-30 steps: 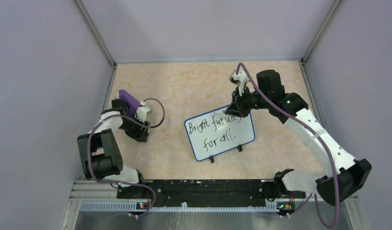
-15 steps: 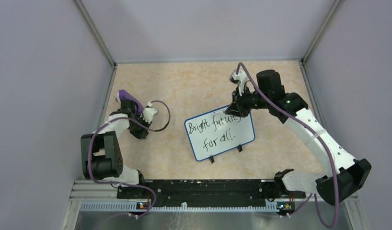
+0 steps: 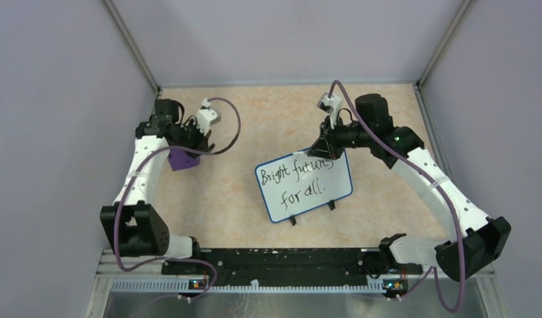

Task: Write a sentence on the whiteboard
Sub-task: Insert the whiteboard marker into the pen cap.

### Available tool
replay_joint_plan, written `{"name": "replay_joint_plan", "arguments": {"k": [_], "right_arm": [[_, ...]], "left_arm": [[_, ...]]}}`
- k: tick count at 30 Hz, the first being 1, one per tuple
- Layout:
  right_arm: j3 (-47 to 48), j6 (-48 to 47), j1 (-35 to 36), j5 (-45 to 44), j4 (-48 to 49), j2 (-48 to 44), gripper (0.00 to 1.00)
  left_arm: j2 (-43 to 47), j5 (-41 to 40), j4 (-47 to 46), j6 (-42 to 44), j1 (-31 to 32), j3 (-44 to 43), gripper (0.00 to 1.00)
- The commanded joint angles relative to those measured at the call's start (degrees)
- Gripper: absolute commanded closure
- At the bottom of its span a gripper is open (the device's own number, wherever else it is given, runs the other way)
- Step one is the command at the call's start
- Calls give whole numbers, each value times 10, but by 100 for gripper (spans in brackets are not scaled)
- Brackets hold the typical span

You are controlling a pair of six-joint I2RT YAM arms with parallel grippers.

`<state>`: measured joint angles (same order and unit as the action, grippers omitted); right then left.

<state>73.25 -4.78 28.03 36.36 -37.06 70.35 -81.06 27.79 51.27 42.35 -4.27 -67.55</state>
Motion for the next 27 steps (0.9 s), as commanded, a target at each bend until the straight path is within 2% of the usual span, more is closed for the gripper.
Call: {"name": "replay_joint_plan", "arguments": {"k": [1,4,7,11,15,21,27], "right_arm": [[30,42,-12,72,51,7,100],[24,82,-23,120,72,5,100],[-3,123,-37,171,108,-1,100],[-39,176,-45,240,162,-9,100],[-64,193,-45,254,179,-14,100],[-77,196,-43,262,178,-22,100],[-83,186,-32,264,165,-24,100]], "left_arm": [[46,95,112,18,65,-137,100],[36,118,170,16,122,-234,100],[30,142,202,4,185,-281,100],[38,138,201,-21,278,-268,100],[46,98,182,-40,351,-245,100],[39,65,166,-67,406,-235,100],[28,47,159,-72,419,-235,100]]}}
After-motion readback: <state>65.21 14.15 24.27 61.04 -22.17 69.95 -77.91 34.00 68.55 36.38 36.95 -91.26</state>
